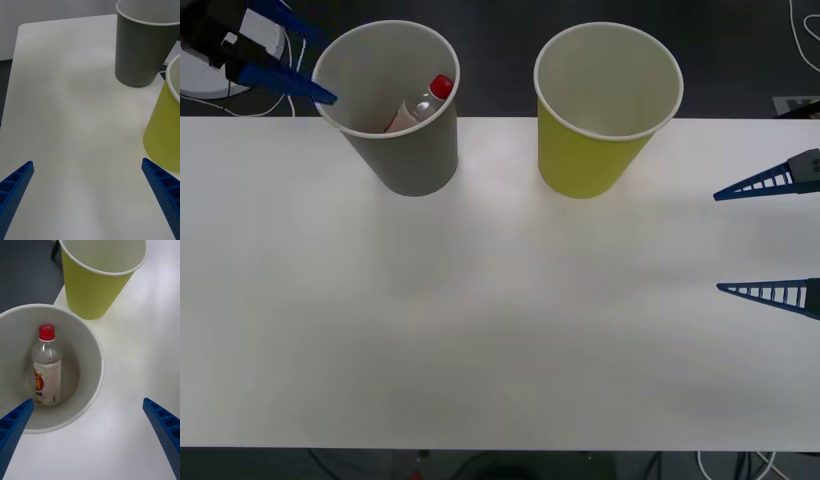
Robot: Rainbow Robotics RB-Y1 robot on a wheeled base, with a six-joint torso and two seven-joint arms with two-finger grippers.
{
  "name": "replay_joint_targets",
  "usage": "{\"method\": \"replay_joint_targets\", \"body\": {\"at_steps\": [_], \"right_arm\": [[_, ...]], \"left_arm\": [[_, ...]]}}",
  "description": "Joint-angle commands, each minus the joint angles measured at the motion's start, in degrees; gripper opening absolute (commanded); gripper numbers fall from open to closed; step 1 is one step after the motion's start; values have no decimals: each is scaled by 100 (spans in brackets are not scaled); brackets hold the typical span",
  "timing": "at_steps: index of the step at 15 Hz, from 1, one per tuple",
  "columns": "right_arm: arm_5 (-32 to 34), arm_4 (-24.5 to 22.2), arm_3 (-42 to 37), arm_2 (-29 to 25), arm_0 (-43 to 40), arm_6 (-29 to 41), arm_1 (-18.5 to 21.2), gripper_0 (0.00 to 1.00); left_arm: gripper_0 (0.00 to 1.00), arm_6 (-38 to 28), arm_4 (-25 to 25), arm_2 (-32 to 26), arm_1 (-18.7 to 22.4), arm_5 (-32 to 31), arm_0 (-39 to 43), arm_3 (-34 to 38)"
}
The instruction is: Put the can into the green bin and the plastic bottle into the gray bin
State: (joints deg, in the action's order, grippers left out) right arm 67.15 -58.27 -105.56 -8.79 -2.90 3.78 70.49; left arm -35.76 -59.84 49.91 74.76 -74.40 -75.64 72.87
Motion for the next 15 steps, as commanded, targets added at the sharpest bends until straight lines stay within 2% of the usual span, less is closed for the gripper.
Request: {"method": "replay_joint_targets", "body": {"at_steps": [1,4,8,10,15], "right_arm": [[0,0,0,0,0,0,0,100],[0,0,0,0,0,0,0,100],[0,0,0,0,0,0,0,100],[0,0,0,0,0,0,0,100],[0,0,0,0,0,0,0,100]], "left_arm": [[100,289,465,1,417,224,428,386],[100,447,632,-7,637,347,647,606],[100,878,1212,-113,760,655,1175,773],[100,913,1159,-579,768,655,1632,966],[100,869,438,-2723,452,655,3601,1766]]}}
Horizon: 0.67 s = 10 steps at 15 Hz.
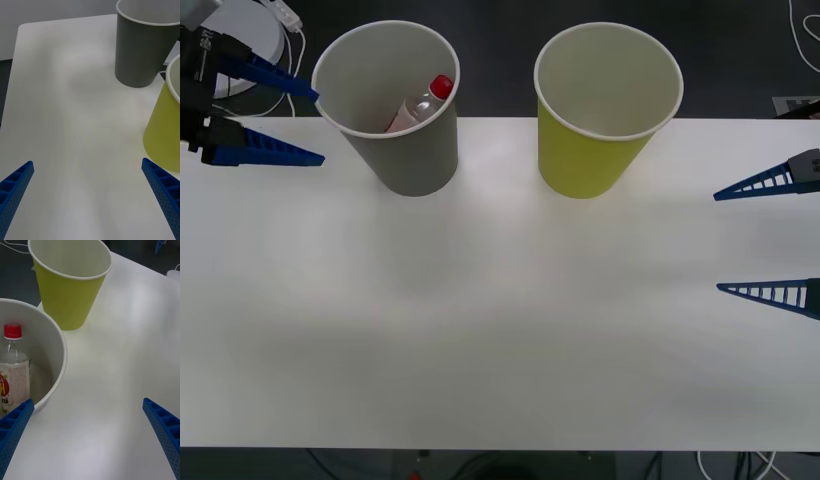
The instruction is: Put the can into the green bin and the plastic bottle into the gray bin
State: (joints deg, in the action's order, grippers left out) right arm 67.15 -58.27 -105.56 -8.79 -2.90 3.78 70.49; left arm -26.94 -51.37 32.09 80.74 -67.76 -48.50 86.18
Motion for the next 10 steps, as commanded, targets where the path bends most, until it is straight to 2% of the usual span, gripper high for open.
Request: {"method": "replay_joint_targets", "body": {"at_steps": [1,3,10], "right_arm": [[0,0,0,0,0,0,0,100],[0,0,0,0,0,0,0,100],[0,0,0,0,0,0,0,100]], "left_arm": [[100,4,-549,-1337,-172,-10,1291,654],[100,136,-620,-2005,-216,-10,2082,1032],[100,1006,-549,-3438,-427,-133,3989,1709]]}}
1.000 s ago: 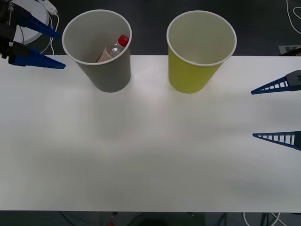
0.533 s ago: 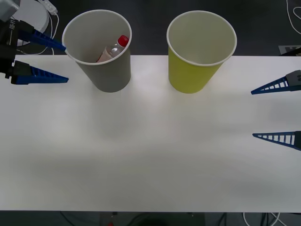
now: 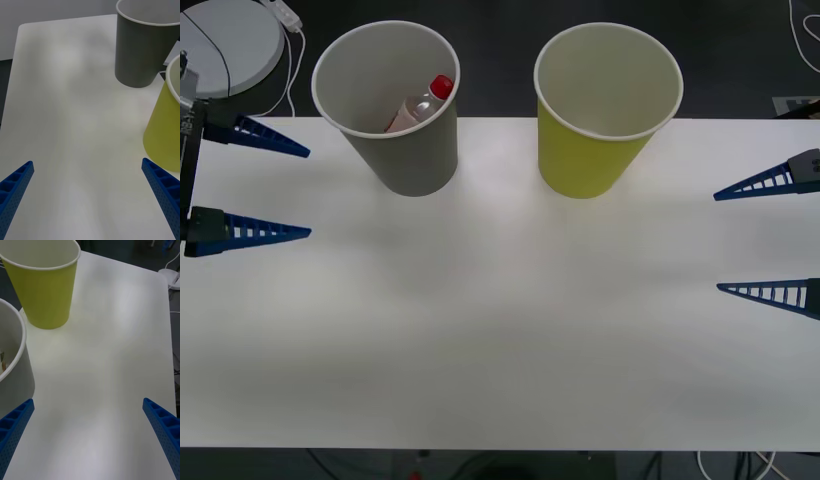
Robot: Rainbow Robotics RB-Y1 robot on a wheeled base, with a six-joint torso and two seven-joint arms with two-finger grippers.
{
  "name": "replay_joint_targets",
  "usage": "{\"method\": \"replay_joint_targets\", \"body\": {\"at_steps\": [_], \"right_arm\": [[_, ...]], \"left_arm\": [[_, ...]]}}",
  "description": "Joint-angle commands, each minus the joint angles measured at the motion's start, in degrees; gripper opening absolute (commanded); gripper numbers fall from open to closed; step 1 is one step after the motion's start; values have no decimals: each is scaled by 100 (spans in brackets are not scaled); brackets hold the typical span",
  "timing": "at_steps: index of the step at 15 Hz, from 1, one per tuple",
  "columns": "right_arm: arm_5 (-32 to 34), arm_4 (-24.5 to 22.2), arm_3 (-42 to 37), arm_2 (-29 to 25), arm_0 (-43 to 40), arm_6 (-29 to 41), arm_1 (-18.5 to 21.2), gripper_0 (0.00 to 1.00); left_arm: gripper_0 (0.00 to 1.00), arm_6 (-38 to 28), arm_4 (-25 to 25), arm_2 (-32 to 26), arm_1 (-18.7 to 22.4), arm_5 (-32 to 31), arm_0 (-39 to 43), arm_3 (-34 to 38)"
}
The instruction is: Put the can into the green bin and the plastic bottle into the gray bin
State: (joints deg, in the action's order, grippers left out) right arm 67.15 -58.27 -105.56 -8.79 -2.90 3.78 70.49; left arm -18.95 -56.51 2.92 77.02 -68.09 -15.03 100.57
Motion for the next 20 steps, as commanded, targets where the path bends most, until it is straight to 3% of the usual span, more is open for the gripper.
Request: {"method": "replay_joint_targets", "body": {"at_steps": [1,5,10,20], "right_arm": [[0,0,0,0,0,0,0,100],[0,0,0,0,0,0,0,100],[0,0,0,0,0,0,0,100],[0,0,0,0,0,0,0,100]], "left_arm": [[100,357,-36,-767,-73,-99,949,384],[100,911,-18,-1452,-231,-99,1978,762],[100,1596,-18,-1839,-372,-108,2742,885],[100,1746,-71,-1883,-380,-152,2839,885]]}}
